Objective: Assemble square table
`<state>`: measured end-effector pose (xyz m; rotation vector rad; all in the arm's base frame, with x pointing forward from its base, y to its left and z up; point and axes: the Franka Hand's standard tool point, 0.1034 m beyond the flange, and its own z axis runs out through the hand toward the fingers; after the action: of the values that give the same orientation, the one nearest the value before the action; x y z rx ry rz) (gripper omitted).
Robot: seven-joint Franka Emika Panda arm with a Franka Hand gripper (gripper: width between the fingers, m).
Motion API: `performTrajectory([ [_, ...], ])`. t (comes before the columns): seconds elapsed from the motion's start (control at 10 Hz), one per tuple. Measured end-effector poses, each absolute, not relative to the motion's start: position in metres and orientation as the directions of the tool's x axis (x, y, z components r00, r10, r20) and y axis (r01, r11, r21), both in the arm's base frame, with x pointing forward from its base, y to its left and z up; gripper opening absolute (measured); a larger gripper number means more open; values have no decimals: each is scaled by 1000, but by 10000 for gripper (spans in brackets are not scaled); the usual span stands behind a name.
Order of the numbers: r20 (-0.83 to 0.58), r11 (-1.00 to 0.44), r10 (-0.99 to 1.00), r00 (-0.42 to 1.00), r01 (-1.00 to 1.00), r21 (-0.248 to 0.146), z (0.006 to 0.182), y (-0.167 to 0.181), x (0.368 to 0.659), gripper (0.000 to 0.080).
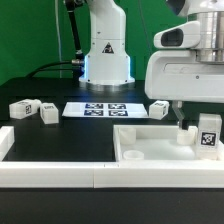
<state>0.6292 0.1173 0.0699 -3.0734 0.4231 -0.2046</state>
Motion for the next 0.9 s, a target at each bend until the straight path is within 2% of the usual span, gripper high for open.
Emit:
performTrajectory([
  [0.2,126,-962,-274,953,-270,-50,70,118,629,649],
  [0.4,126,-961,-276,953,-271,-51,70,117,629,385],
  [0.5,122,-941,-338,933,-333,-60,70,118,629,385],
  [0.6,116,-907,-420,900,-415,-71,70,117,629,288],
  [0.8,95,-818,-575,813,-568,-87,71,117,629,288],
  [0.9,57,-698,-716,696,-712,-84,73,116,628,288],
])
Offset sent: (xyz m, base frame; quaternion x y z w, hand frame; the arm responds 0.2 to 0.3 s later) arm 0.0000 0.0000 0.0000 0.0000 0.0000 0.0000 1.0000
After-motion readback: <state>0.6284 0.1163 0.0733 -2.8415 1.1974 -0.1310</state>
